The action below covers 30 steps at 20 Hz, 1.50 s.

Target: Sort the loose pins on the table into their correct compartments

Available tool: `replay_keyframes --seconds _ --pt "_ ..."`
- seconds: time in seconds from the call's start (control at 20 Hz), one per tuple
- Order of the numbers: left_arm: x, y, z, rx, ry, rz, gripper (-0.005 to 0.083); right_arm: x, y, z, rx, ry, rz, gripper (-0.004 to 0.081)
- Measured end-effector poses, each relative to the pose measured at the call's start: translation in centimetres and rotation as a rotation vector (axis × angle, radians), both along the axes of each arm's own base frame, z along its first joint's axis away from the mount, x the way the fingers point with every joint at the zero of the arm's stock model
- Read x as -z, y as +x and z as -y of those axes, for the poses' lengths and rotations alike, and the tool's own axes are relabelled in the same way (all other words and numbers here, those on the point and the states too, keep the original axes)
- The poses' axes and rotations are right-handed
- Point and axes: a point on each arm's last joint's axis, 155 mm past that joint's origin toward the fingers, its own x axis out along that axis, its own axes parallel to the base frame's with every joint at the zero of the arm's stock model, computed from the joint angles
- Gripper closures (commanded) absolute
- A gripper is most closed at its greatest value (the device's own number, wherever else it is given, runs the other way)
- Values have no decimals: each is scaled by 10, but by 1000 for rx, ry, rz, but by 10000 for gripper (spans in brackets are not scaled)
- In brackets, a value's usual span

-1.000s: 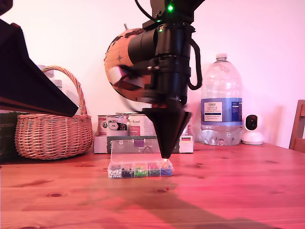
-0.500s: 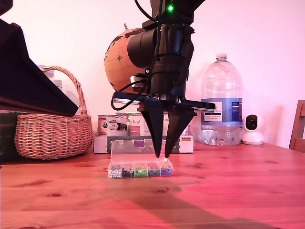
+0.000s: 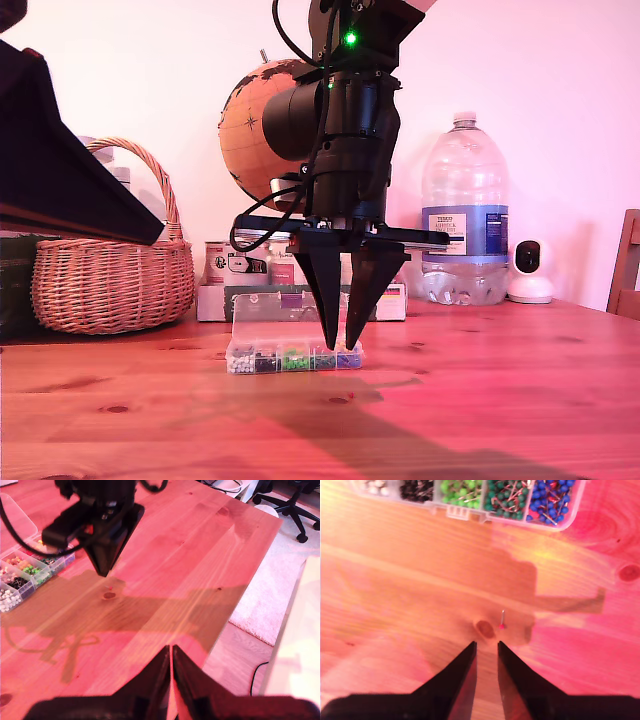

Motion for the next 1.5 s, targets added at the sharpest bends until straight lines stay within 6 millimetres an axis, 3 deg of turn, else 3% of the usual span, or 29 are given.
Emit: replay_keyframes --seconds 0.4,1.5 --pt "0 0 0 0 0 0 795 20 0 1 -1 -26 -26 659" --pt "0 0 0 0 0 0 795 21 4 9 19 -29 -38 660"
